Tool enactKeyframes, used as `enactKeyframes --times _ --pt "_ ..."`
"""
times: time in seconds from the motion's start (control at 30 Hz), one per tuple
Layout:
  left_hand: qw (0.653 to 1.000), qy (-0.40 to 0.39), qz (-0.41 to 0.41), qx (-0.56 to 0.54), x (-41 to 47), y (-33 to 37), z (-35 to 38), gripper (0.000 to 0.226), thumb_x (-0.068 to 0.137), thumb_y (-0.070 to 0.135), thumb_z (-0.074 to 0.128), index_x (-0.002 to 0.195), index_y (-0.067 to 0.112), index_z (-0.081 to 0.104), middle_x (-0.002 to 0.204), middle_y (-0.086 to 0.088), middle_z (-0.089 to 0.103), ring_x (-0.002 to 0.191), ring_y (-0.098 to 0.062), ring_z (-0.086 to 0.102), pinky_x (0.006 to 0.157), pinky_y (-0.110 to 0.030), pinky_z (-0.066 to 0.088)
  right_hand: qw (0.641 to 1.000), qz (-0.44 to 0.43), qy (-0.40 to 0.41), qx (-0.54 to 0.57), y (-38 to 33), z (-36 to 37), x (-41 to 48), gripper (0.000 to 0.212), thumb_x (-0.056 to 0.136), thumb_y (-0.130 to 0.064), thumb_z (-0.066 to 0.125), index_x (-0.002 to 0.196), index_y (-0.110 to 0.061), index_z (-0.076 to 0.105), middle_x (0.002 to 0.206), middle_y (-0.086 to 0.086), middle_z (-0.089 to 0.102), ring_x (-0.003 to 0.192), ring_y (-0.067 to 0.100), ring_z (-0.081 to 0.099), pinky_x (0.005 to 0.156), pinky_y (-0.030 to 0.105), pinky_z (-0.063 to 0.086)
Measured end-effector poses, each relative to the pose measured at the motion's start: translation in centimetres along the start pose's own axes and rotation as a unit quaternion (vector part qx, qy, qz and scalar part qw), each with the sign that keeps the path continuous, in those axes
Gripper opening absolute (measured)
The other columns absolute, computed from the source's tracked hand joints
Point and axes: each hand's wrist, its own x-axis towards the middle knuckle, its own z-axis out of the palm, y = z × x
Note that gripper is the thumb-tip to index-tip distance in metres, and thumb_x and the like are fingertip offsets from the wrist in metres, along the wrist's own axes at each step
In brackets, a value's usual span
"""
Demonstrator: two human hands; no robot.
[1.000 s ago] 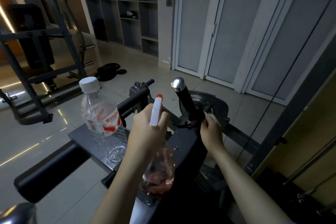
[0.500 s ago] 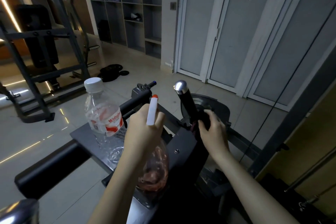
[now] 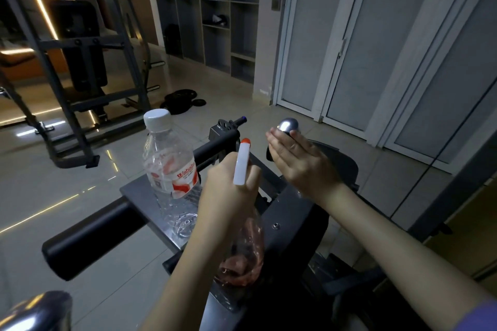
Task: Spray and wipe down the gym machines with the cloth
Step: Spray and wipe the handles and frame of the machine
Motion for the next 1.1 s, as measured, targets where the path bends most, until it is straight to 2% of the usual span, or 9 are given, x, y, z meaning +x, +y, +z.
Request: enactKeyframes --times 0.17,0.3,0.47,0.57,0.77,0.9,0.97,1.03,1.1 --pt "1.0 0.001 -0.003 0.005 0.1 -0.3 0.1 0.025 0.074 0.031 0.04 0.072 0.006 0.041 0.059 -0.008 0.041 0.054 -0.018 0.035 0.051 -0.038 0.03 0.999 -0.034 -0.011 -0.015 -0.6 0.8 -0.7 0.027 0.09 0.002 0.047 0.098 -0.001 0.072 0.112 0.016 0.068 0.113 0.024 0.061 0.112 0.035 0.027" --pt "1.0 0.003 -0.01 0.012 0.3 -0.4 0.0 0.029 0.075 0.031 0.04 0.076 0.003 0.044 0.064 -0.016 0.046 0.056 -0.022 0.038 0.051 -0.044 0.033 0.997 -0.062 -0.036 -0.009 -0.9 1.7 -2.2 0.034 0.092 0.001 0.039 0.093 -0.003 0.073 0.105 0.015 0.071 0.106 0.023 0.065 0.108 0.034 0.034" --pt "1.0 0.005 -0.005 0.007 0.1 -0.7 0.1 0.018 0.077 0.032 0.041 0.071 0.015 0.043 0.061 0.0 0.043 0.054 -0.015 0.037 0.051 -0.033 0.032 0.989 -0.1 -0.109 0.01 -1.6 2.7 -5.9 0.034 0.09 0.003 0.039 0.09 -0.002 0.073 0.1 0.015 0.071 0.102 0.025 0.066 0.108 0.036 0.032" --pt "1.0 0.004 0.007 0.014 0.0 -0.3 0.2 0.022 0.077 0.029 0.04 0.072 0.008 0.041 0.06 -0.003 0.039 0.053 -0.017 0.033 0.05 -0.031 0.027 0.989 -0.076 -0.123 0.026 -2.1 3.1 -7.4 0.046 0.091 0.008 0.03 0.084 -0.004 0.074 0.096 0.014 0.072 0.098 0.024 0.068 0.108 0.035 0.031" --pt "0.999 -0.001 0.023 0.023 -0.1 -0.1 0.2 0.018 0.082 0.024 0.041 0.069 0.013 0.036 0.06 -0.001 0.036 0.053 -0.017 0.032 0.051 -0.031 0.025 0.977 0.022 -0.159 0.143 -3.0 2.3 -6.6 0.036 0.073 0.004 0.039 0.064 -0.01 0.07 0.077 0.007 0.072 0.08 0.019 0.07 0.094 0.028 0.048" --pt "0.999 -0.003 0.018 0.026 -0.1 -0.2 0.2 0.018 0.078 0.028 0.038 0.069 0.012 0.035 0.06 -0.001 0.035 0.054 -0.017 0.031 0.052 -0.031 0.024 0.916 0.134 -0.247 0.286 -3.6 1.7 -6.6 0.021 0.073 -0.004 0.046 0.068 -0.009 0.065 0.069 0.006 0.065 0.069 0.024 0.066 0.083 0.029 0.048" --pt "1.0 -0.002 0.017 0.021 0.0 -0.2 0.2 0.02 0.077 0.027 0.038 0.07 0.009 0.035 0.061 -0.004 0.036 0.054 -0.018 0.03 0.051 -0.035 0.025 0.868 0.198 -0.296 0.346 -3.7 1.1 -6.5 0.012 0.081 -0.008 0.057 0.085 -0.007 0.068 0.083 0.007 0.069 0.082 0.027 0.065 0.079 0.03 0.047" --pt "1.0 0.001 0.014 0.012 -0.2 -0.2 0.2 0.019 0.077 0.028 0.039 0.068 0.012 0.034 0.059 -0.002 0.035 0.053 -0.017 0.029 0.051 -0.033 0.025 0.799 0.293 -0.354 0.388 -3.6 0.0 -6.2 0.019 0.091 -0.015 0.057 0.107 -0.008 0.066 0.105 0.006 0.068 0.101 0.025 0.06 0.082 0.028 0.041" --pt "1.0 -0.001 0.013 0.006 -0.4 0.0 0.1 0.018 0.077 0.028 0.038 0.067 0.015 0.032 0.059 0.0 0.033 0.054 -0.016 0.028 0.051 -0.032 0.024 0.74 0.433 -0.298 0.42 -3.2 -1.4 -5.8 0.023 0.094 -0.017 0.054 0.113 -0.007 0.062 0.109 0.008 0.066 0.104 0.025 0.06 0.08 0.025 0.041"
